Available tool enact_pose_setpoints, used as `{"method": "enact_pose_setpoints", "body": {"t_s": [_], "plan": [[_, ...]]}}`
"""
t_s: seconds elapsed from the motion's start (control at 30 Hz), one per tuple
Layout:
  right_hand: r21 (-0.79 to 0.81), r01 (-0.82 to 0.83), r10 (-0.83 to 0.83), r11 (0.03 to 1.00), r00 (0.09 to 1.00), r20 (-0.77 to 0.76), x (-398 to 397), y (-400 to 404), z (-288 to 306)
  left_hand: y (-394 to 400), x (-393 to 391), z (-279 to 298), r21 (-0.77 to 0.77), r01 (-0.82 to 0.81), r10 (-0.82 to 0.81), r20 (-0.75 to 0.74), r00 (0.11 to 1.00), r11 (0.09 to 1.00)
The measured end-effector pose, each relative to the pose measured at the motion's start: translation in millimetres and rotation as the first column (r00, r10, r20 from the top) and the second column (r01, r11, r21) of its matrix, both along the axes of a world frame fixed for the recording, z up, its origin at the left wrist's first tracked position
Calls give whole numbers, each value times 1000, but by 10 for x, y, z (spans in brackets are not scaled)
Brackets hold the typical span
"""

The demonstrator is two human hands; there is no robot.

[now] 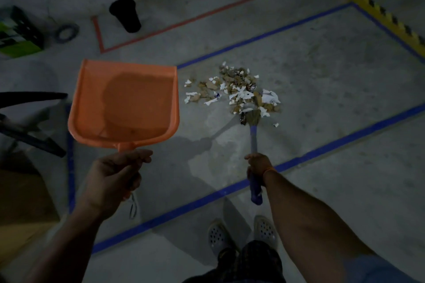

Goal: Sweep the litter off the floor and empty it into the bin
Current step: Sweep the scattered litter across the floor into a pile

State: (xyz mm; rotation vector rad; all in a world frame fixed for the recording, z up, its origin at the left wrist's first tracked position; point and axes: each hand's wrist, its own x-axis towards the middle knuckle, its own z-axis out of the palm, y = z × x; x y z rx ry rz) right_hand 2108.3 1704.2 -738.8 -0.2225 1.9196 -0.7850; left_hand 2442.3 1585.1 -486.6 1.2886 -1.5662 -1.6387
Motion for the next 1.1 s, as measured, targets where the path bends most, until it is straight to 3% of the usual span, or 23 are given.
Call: {"method": "enact_pose_setpoints", "body": {"t_s": [0.33,0.7,0.9,1.1], "plan": [[-105,238,-233,965,971,57,136,290,417,-36,-315,5,-12,37,-37,-59,998,999],[-107,77,-89,991,990,-112,125,598,690,7,-517,187,-38,47,-53,-163,985,998],[-85,13,-22,996,993,-113,356,160,809,-150,-218,286,-34,12,-18,-167,986,999],[-69,-176,161,982,969,-188,630,-471,510,-427,147,284,-54,-41,34,-115,993,998]]}}
